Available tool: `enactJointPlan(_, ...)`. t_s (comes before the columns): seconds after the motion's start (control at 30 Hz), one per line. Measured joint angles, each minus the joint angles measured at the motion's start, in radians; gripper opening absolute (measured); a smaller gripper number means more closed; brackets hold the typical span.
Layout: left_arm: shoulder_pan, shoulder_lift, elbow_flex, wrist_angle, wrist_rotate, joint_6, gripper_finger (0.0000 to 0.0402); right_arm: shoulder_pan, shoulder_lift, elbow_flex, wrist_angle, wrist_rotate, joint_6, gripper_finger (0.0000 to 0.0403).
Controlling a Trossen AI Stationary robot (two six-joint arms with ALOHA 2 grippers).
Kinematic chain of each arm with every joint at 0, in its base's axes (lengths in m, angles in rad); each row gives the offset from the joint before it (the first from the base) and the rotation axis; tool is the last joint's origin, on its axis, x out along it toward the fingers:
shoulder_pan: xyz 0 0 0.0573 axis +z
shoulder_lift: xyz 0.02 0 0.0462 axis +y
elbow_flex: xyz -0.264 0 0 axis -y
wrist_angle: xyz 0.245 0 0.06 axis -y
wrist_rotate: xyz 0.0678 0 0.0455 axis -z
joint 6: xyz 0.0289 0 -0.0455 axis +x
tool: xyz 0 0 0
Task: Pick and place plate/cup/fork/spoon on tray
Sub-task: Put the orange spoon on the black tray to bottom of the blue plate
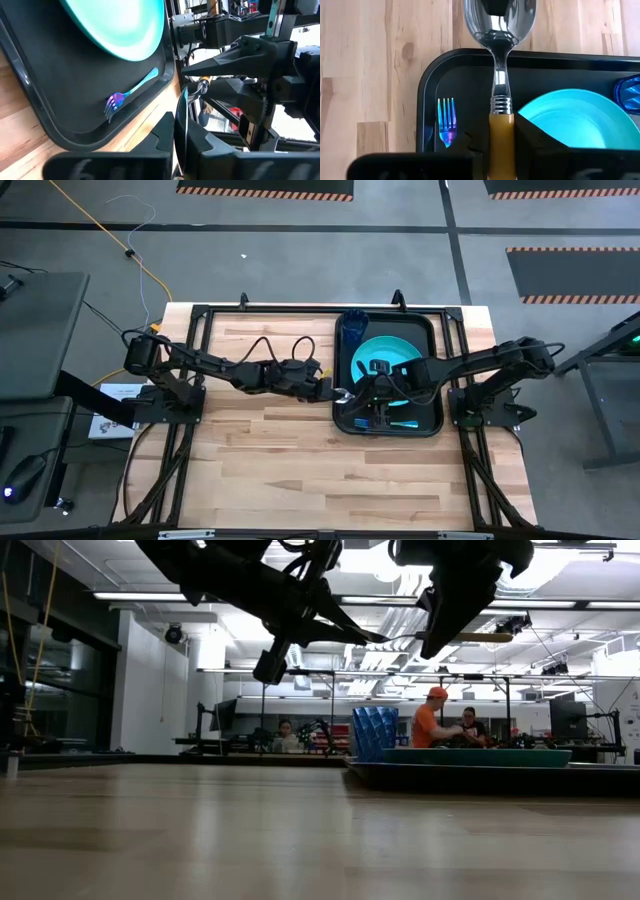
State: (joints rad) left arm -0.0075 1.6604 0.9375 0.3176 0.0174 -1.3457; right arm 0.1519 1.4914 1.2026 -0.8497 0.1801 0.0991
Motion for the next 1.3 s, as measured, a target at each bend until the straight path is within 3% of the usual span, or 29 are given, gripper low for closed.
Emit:
enactJointPlan(0.13,0.021,-0.001,0.000,0.011,0.017,0.074,0.0028,0.000,-0.010,0.000,-0.046,-0.015,0.008,0.0033)
enactJointPlan(0.33,0.116,-0.024,-0.002,-0.008,0.131,0.151,0.0090,0.011,-0.053,-0.017,-0.257,-0.023,0.049,0.0033)
enactJointPlan(0.53,0.192,-0.094,-0.001,0.013,0.154,0.252,0.0136,0.092,-0.175,-0.220,-0.232,-0.124,0.241,0.0033)
enactJointPlan(0.7,0.203,-0.194,-0.001,0.126,0.111,0.461,0.0142,0.155,-0.257,-0.391,-0.107,-0.135,0.431,0.0033)
enactJointPlan(0.83,0.185,-0.274,-0.016,0.221,0.092,0.606,0.0138,0.160,-0.260,-0.456,-0.017,-0.145,0.479,0.0033)
enactJointPlan(1.3,0.121,-0.485,-0.107,0.228,-0.058,0.715,0.0118,0.058,-0.091,-0.483,0.210,-0.136,0.308,0.0033)
